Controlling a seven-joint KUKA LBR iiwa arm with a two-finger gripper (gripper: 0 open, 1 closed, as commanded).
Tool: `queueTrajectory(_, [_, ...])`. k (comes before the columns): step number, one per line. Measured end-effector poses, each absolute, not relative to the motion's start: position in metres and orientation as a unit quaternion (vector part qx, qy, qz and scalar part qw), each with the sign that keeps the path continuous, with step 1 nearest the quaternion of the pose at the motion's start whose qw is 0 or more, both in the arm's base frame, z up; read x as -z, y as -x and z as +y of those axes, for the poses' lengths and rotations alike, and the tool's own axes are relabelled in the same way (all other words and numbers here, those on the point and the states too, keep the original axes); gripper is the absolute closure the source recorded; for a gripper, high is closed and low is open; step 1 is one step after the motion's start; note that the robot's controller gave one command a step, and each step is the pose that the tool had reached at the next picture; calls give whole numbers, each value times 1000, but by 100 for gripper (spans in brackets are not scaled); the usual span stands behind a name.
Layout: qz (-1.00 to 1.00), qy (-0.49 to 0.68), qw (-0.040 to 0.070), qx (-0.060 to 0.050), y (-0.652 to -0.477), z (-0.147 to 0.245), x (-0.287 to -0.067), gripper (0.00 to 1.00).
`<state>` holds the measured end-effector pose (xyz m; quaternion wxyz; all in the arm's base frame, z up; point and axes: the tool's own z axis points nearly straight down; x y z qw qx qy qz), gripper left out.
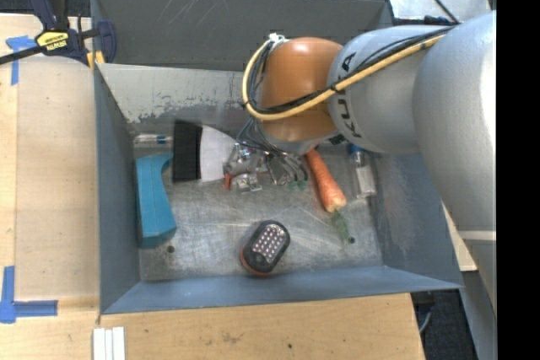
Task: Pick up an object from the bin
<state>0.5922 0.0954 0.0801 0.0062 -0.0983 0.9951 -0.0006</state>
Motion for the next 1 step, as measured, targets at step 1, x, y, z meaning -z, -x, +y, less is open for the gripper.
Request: queueTrajectory(1, [977,211,1,0,-607,91,-263,100])
